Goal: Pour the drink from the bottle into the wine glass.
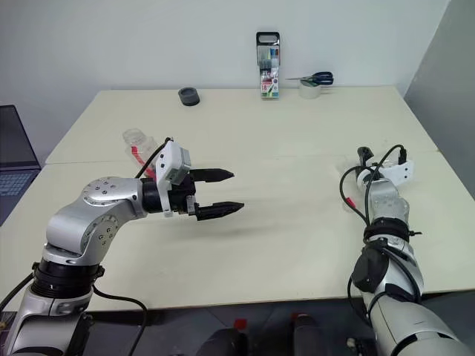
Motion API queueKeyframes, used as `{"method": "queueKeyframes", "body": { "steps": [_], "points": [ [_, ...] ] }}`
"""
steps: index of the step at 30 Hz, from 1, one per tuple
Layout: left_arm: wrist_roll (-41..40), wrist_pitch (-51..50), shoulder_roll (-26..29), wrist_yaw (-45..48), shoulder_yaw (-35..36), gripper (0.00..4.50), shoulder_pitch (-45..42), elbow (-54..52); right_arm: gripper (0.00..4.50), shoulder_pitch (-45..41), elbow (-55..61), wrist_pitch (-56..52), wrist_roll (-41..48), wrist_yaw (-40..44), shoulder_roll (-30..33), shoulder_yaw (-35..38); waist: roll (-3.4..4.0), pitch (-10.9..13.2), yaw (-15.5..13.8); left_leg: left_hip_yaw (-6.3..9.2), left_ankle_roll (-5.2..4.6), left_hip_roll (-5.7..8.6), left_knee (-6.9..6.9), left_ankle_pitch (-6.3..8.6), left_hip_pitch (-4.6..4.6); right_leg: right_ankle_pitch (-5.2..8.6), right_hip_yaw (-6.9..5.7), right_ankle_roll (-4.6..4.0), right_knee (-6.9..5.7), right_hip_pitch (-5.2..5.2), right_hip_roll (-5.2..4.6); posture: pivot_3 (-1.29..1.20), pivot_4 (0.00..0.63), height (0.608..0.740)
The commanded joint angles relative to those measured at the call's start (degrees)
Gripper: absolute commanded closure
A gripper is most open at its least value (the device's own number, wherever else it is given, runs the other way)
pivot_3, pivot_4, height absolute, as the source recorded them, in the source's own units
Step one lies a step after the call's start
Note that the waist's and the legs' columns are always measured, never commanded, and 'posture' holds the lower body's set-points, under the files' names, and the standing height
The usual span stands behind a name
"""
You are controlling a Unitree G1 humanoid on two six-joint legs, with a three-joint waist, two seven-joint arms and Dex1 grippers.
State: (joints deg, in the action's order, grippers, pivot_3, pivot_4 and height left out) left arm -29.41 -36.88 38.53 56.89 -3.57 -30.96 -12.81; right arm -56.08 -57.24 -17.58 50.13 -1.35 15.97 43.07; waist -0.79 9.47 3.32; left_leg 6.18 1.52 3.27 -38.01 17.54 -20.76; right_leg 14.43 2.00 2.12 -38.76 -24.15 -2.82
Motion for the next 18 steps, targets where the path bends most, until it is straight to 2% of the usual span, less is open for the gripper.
{"method": "queueKeyframes", "body": {
  "steps": [1,7,18],
  "points": [
    [0.58,1.47,0.21,0.16,0.67,0.04,-1.29,-0.06,0.00,-2.41,-3.85,1.20,-1.21,2.23,0.69,-0.17,0.00,0.00,0.02,0.00,0.00,0.00,0.00,0.00,0.00,0.00,0.01,0.00,0.00,0.00,0.01,0.00,0.150,0.740],
    [1.60,2.24,0.14,0.09,0.83,0.04,-1.77,0.84,0.00,-3.20,-7.70,1.89,-3.03,3.44,1.75,-0.32,-0.01,-0.01,0.02,0.00,0.00,-0.01,0.00,0.00,0.00,-0.01,0.03,0.01,0.00,0.00,0.00,0.00,0.150,0.740],
    [2.12,3.81,-0.04,0.79,0.56,0.00,-1.67,2.25,3.78,-2.97,-8.39,3.78,-4.92,3.24,2.35,0.03,-0.01,-0.01,0.01,0.00,0.00,0.00,0.00,0.00,-0.02,-0.01,0.06,0.01,0.02,-0.03,-0.01,0.00,0.150,0.740]
  ]
}}
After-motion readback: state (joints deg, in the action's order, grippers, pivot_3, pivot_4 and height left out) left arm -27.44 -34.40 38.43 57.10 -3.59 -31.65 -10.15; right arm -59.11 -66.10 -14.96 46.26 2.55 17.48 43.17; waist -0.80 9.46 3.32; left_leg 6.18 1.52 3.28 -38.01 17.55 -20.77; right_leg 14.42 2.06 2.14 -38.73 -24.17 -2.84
